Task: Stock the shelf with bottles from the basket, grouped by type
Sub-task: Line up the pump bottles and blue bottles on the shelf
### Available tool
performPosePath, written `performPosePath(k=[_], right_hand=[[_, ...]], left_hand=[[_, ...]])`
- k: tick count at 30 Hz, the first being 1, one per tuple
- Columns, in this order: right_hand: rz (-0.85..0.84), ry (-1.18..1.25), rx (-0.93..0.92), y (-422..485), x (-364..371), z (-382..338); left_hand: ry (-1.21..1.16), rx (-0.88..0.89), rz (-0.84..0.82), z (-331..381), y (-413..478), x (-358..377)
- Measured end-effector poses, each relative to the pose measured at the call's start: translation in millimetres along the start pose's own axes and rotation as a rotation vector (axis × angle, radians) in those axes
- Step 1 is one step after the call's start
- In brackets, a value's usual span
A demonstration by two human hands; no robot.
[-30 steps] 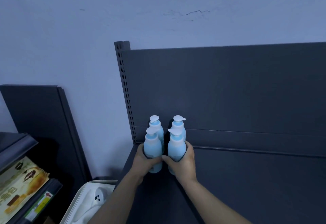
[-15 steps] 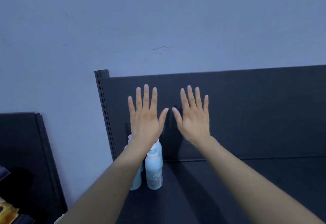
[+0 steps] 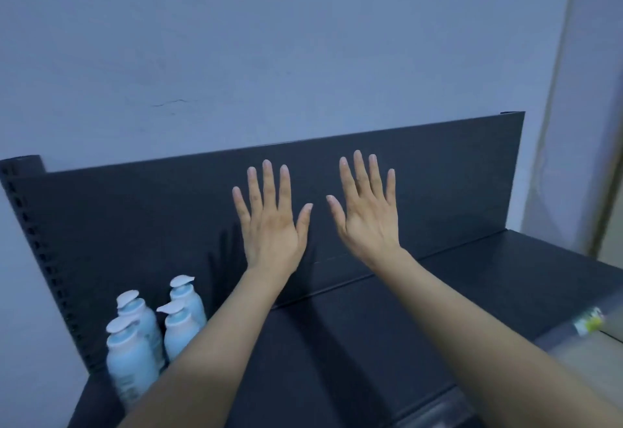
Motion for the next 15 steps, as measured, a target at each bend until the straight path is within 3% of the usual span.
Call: performPosePath(k=[15], right_hand=[[-0.013, -0.300, 0.246, -77, -75, 268]], left_hand=[[-0.344, 0.223, -0.116, 293, -21, 46]])
Point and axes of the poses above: each hand's wrist, its own y-axis towards the middle knuckle, its own x-axis out of the palm, z = x × y, the point moved 7 cm from there along y, towards the middle knuckle
